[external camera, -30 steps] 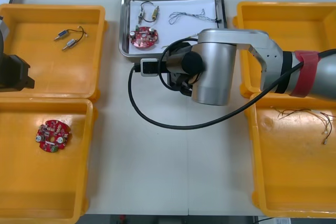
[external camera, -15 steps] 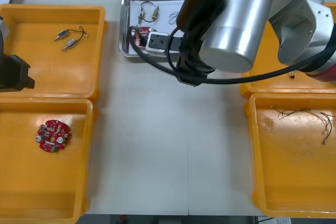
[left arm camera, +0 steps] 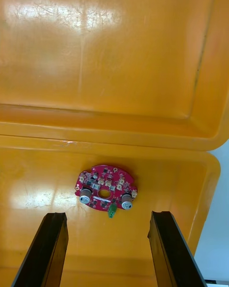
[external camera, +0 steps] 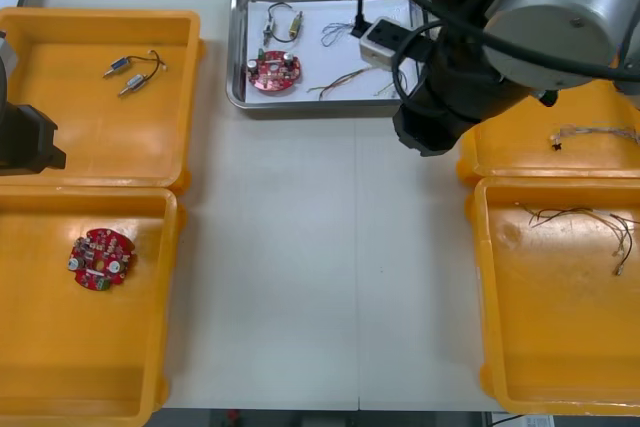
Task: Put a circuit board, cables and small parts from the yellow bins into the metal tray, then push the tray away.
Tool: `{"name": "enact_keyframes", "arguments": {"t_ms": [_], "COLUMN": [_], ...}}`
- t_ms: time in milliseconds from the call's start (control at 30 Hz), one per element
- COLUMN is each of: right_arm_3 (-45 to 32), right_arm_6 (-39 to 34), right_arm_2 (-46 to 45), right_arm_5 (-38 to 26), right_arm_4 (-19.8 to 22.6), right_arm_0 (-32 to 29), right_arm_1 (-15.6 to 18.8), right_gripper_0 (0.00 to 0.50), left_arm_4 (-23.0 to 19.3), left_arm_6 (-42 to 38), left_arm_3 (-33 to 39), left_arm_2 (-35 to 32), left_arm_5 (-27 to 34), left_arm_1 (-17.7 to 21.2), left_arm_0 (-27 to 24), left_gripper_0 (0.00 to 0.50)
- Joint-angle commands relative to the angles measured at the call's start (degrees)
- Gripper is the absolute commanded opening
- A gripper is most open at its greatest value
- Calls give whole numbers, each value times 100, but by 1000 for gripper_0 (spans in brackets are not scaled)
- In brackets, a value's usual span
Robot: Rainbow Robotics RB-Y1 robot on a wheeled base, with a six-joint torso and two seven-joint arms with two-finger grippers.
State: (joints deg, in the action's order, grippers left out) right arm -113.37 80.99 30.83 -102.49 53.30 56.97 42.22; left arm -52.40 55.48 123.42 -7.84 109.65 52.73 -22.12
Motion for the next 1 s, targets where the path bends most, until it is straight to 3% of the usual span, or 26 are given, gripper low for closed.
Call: {"name": "enact_keyframes", "arguments": {"t_ms": [33,200,1000], "right_arm_3": [-185,-185,-124], "right_arm_6": [-444,-752,-1059], "right_arm_2": [-868,-1360,-3355], "right_arm_5": [-412,-746,-751], "right_arm_4": [154,216,242], "right_arm_0": [-397,-669,-2260], "right_arm_1": [164,191,762], "right_gripper_0": [500,500,500], "left_arm_4": [-34,-34,-34], "left_arm_6": [288,288,288], "left_arm_3": [138,138,138], "left_arm_2": [-148,-148,-148], "left_arm_5": [35,35,35], "left_arm_1": [247,247,247], "left_arm_0": [67,67,67], "left_gripper_0": [500,500,500]}}
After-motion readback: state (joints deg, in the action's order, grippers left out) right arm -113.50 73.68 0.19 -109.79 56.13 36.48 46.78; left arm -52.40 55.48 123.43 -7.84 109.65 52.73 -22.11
